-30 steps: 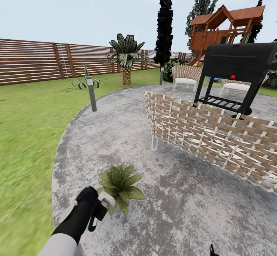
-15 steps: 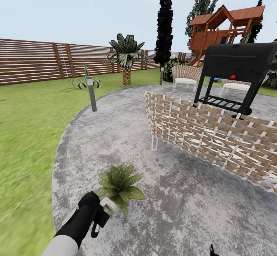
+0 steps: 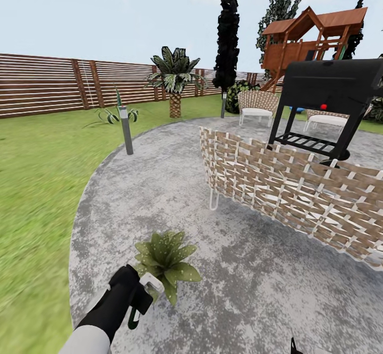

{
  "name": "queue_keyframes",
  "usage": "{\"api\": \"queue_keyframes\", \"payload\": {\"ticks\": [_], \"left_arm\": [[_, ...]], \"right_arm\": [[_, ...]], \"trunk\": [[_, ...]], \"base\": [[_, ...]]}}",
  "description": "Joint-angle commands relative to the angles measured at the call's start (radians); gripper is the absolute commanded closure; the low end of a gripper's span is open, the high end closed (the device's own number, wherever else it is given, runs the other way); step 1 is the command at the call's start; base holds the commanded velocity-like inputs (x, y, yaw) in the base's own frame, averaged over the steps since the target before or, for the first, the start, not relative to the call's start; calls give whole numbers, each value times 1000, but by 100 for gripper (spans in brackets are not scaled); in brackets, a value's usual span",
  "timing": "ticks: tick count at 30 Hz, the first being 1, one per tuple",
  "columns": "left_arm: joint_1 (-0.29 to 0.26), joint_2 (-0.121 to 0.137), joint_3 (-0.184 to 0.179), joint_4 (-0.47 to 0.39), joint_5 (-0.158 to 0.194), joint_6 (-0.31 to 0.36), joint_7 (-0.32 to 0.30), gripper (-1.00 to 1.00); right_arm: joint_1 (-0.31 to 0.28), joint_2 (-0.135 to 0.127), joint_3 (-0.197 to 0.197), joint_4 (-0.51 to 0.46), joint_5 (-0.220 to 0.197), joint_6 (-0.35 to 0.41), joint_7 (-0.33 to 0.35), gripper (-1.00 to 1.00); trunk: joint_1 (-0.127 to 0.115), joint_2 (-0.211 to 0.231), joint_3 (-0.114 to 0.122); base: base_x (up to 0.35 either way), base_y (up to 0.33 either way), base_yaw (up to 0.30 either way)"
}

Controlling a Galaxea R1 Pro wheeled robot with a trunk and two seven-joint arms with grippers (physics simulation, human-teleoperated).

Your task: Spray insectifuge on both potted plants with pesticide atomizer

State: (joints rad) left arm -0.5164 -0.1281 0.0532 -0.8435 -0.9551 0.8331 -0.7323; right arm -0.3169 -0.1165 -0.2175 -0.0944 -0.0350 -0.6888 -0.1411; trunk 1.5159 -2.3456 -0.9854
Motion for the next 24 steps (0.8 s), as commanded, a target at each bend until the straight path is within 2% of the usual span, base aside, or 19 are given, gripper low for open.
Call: {"api": "queue_keyframes", "payload": {"ticks": [1, 6, 9, 13, 22, 24], "left_arm": [[-1, 0, 5, -1, -10, 0, -10, 100], [13, 16, 8, 63, -23, -3, -3, 100], [26, 37, 7, 128, -26, -6, 23, 100], [28, 74, 8, 149, -16, -5, 28, 100], [14, 70, 7, 130, -13, -1, 30, 100], [12, 72, 9, 94, -13, 1, 30, 100]], "right_arm": [[-1, 0, 3, 1, -3, -3, -2, -100], [0, 0, 3, 1, -3, -3, -2, -100], [0, 0, 3, 1, -3, -3, -2, -100], [-1, 0, 3, 1, -3, -3, -2, -100], [0, 0, 3, 1, -3, -3, -2, -100], [0, 0, 3, 1, -3, -3, -2, -100]], "trunk": [[0, 0, -1], [0, 0, -1], [0, 0, -1], [0, 0, -1], [0, 0, -1], [0, 0, -1]], "base": [[0, 0, 0], [0, 0, 0], [0, 0, 0], [0, 0, 0], [0, 0, 0], [0, 0, 0]]}}
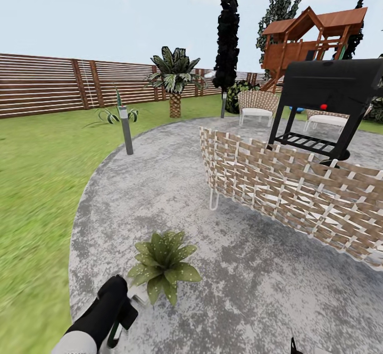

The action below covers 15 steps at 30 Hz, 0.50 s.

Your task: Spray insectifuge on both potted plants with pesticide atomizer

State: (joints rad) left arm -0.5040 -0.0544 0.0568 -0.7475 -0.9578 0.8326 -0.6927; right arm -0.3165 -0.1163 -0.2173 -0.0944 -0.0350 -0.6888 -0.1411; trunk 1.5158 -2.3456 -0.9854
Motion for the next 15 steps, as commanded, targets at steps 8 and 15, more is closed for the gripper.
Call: {"api": "queue_keyframes", "payload": {"ticks": [8, 15], "left_arm": [[1, 9, 23, -27, -10, 1, -10, 100], [3, 9, -7, -17, -19, -77, -26, 100]], "right_arm": [[-1, 0, 3, 1, -3, -3, -2, -100], [-1, 0, 3, 1, -3, -3, -2, -100]], "trunk": [[0, 0, -1], [0, 0, -1]], "base": [[0, 0, 0], [0, 0, 0]]}}
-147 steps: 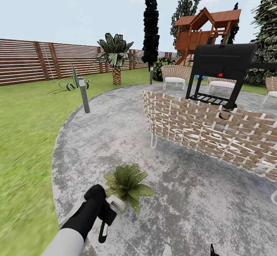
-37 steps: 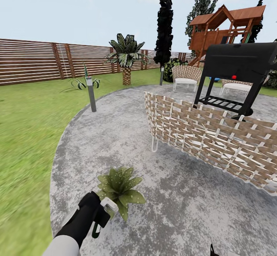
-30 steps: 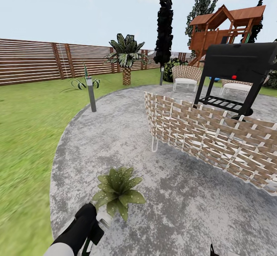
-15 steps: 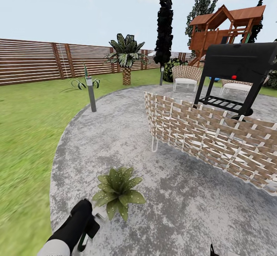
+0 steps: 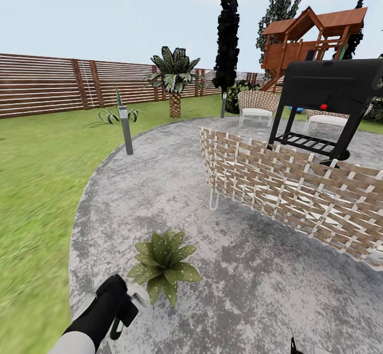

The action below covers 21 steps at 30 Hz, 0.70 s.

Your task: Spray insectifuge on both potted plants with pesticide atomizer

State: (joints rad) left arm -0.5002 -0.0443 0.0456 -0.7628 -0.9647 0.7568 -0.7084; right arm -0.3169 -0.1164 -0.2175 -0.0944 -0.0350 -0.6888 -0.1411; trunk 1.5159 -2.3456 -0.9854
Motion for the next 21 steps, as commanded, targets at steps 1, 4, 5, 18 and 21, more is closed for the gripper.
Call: {"api": "queue_keyframes", "payload": {"ticks": [1, 4, 5, 18, 21], "left_arm": [[-2, 2, -10, 1, -14, -22, -16, 100], [-4, 31, -32, 3, -14, -55, -61, 100], [-4, 34, -34, 0, -14, -58, -86, 100], [4, 101, -32, 0, -7, -68, -126, 100], [5, 109, -27, -3, -4, -68, -126, 100]], "right_arm": [[0, 0, 3, 1, -3, -3, -2, -100], [0, 0, 3, 1, -3, -3, -2, -100], [0, 0, 3, 1, -3, -3, -2, -100], [0, 0, 3, 1, -3, -3, -2, -100], [-1, 0, 4, 1, -3, -3, -2, -100]], "trunk": [[0, 0, -1], [0, 0, -1], [0, 0, -1], [0, 0, -1], [0, 0, -1]], "base": [[0, 0, 0], [0, 0, 0], [0, 0, 0], [0, 0, 0], [0, 0, 0]]}}
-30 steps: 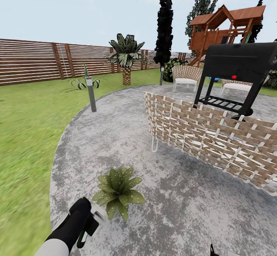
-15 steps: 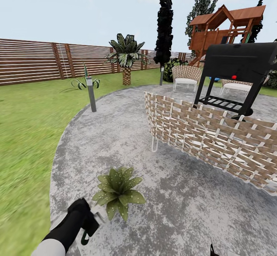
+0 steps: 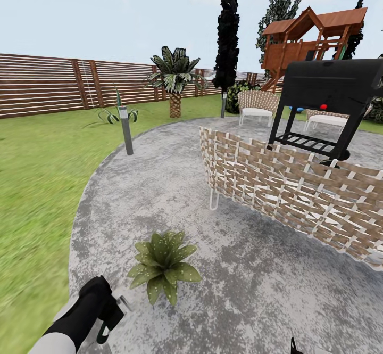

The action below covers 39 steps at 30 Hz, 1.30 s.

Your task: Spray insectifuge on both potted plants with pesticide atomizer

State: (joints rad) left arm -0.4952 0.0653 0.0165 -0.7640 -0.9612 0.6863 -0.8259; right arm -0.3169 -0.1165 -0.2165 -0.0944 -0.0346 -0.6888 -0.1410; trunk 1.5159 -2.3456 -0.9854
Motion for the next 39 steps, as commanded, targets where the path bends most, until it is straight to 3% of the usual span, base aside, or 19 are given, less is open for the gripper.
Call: {"api": "queue_keyframes", "payload": {"ticks": [1, 6, 9, 11, 23, 24, 26, 27, 28, 30, 33, 39], "left_arm": [[-4, -5, 2, -5, -7, 3, -8, 100], [-29, -11, -2, -11, -7, 10, -17, 100], [-103, 1, -5, -11, -18, 19, -111, 100], [-116, 3, -5, -11, -20, 19, -144, 100], [-144, 9, -5, -10, -32, 22, -165, 100], [-167, 7, -6, -10, -48, 24, -170, 100], [-227, -6, -8, -6, -129, 32, -232, 100], [-249, -12, -8, -8, -182, 34, -285, 100], [-274, -22, -7, -10, -259, 35, -369, 100], [-299, -29, -6, -11, -351, 36, -469, 100], [-309, -33, -6, -12, -386, 37, -506, 100], [-301, -25, 1, -12, -395, 34, -503, 100]], "right_arm": [[-1, 0, 3, 1, -4, -3, -2, -100], [0, 0, 2, 1, -4, -3, -2, -100], [-1, 0, 2, 1, -4, -3, -2, -100], [0, 0, 2, 1, -4, -3, -2, -100], [-1, -1, 3, 2, -2, -3, -2, -100], [-1, -1, 2, 2, -2, -3, -2, -100], [-1, -2, 2, 2, -2, -3, -2, -100], [0, -3, 2, 2, -2, -3, -2, -100], [0, -3, 2, 2, -2, -3, -2, -100], [-1, -3, 2, 2, -2, -3, -2, -100], [-1, -3, 2, 2, -2, -3, -2, -100], [0, -3, 2, 2, -2, -3, -2, -100]], "trunk": [[0, 0, -1], [0, 0, -1], [0, 0, -1], [0, 0, -1], [0, 0, -1], [0, 0, -1], [0, 0, -1], [0, 0, -1], [0, 0, -1], [0, 0, -1], [0, 0, -1], [0, 0, -1]], "base": [[0, 0, 0], [0, 0, 0], [0, 0, 0], [0, 0, 0], [-106, 187, 0], [47, 262, 0], [16, 120, 0], [6, 43, 0], [2, 17, 0], [1, 17, 0], [13, 105, 0], [52, 236, 0]]}}
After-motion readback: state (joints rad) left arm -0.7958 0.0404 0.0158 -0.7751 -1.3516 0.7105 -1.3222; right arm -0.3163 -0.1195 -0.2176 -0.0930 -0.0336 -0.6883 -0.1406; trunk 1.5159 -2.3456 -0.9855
